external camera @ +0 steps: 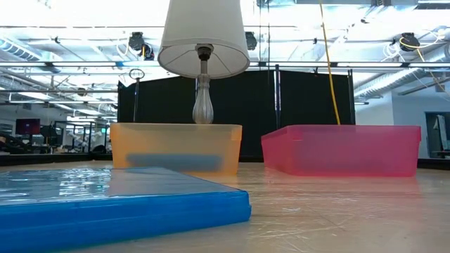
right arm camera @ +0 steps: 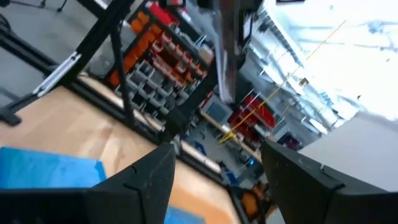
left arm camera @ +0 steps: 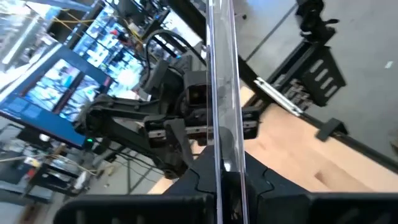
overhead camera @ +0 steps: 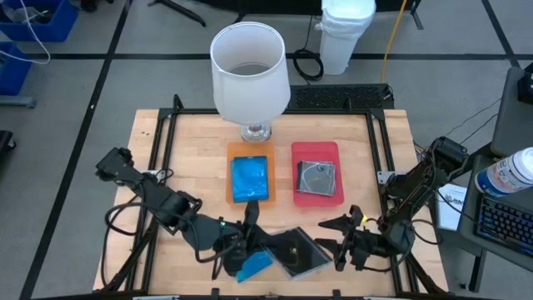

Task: Pick & place jewel cases by type
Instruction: Put the black CD case into the red bin

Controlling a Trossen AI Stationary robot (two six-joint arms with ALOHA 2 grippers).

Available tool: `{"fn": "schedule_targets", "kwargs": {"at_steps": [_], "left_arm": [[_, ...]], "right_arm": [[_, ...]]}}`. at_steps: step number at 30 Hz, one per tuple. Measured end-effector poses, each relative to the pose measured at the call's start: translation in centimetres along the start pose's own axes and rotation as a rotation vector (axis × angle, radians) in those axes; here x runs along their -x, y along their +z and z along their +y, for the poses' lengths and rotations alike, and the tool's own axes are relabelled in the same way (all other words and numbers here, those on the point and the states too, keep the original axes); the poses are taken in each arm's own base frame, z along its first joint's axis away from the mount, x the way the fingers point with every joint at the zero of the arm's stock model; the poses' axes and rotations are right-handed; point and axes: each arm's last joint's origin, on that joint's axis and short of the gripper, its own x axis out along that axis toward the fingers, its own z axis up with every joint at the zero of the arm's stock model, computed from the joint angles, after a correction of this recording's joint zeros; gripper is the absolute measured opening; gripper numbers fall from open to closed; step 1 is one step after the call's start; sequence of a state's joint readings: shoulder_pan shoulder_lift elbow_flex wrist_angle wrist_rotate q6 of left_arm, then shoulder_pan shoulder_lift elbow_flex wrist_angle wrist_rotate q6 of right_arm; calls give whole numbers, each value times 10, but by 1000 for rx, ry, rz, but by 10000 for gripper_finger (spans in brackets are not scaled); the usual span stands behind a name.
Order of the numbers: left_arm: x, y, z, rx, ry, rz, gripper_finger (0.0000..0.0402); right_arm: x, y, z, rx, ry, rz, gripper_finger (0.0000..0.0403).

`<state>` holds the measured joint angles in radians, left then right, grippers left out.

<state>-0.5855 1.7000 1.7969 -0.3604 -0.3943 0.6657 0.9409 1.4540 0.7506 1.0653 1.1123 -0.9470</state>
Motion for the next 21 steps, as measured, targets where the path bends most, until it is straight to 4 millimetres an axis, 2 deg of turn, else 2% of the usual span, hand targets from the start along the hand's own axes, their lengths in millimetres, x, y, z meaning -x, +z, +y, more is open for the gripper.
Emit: {"fn": "schedule_targets", "kwargs": {"at_steps": [10,15,21], "left_arm": [[-9,-13,19,36,44,19,18],[-14,-23,18,26,20,26,30],[-17,-29,22,43,26,42,18]], "right_arm": [[-5,8,-12,50,-24,-148,205],[-15,5,-17,65,-39,-179,189],[-22,2,-19,62,-37,-201,166]]}}
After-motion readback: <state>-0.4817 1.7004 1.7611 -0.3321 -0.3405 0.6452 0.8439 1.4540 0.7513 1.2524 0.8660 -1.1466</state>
